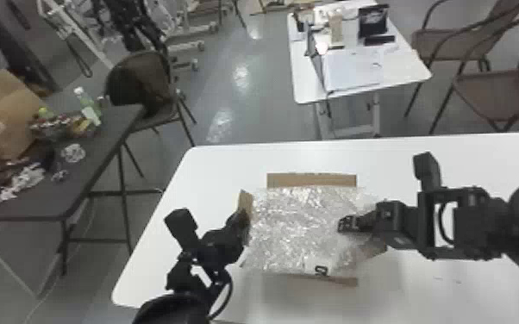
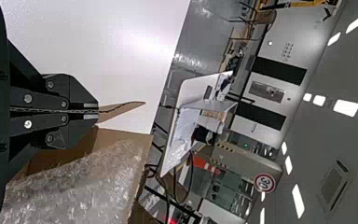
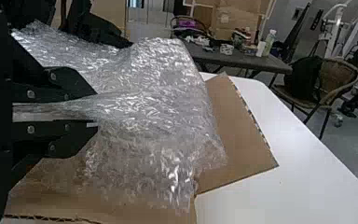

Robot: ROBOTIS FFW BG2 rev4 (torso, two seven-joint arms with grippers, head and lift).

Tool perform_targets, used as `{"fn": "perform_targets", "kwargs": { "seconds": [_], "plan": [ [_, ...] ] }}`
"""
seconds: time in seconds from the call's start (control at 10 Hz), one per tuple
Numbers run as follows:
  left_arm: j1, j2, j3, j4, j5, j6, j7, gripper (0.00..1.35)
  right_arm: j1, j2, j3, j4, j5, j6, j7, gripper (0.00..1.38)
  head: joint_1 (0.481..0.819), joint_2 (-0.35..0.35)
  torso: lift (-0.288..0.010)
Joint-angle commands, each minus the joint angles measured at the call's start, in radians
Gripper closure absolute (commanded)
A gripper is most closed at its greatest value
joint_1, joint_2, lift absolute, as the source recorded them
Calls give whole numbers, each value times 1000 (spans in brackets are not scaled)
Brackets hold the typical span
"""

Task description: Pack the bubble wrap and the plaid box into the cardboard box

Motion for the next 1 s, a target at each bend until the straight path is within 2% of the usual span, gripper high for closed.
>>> {"fn": "perform_targets", "kwargs": {
  "seconds": [0.0, 0.1, 0.3, 0.5, 0.6, 0.7, 0.9],
  "plan": [
    [2, 0, 0, 0, 3, -3, 0, 1194, 9, 0, -5, -8, 27, -25, 1, 200, 695, 350, -18],
    [3, 0, 0, 0, 3, -5, 0, 1194, 17, -2, -31, -54, 76, -25, 1, 47, 695, 350, -18],
    [8, -3, 3, 0, 4, -17, 1, 1194, 63, -11, -87, -201, 243, -91, 40, 167, 695, 350, -18],
    [11, -12, 8, 0, 4, -25, 1, 1194, 127, -14, -132, -295, 407, -218, 159, 171, 695, 350, -18],
    [12, -12, 6, 0, 7, -29, 1, 1194, 175, -22, -150, -396, 537, -295, 192, 171, 695, 340, -18],
    [15, -14, 8, 0, 12, -37, 1, 1194, 247, -26, -176, -502, 659, -380, 191, 171, 695, 317, -18],
    [25, -16, 18, 0, 20, -49, 1, 1194, 413, -17, -242, -588, 806, -648, 189, 173, 695, 250, -18]
  ]
}}
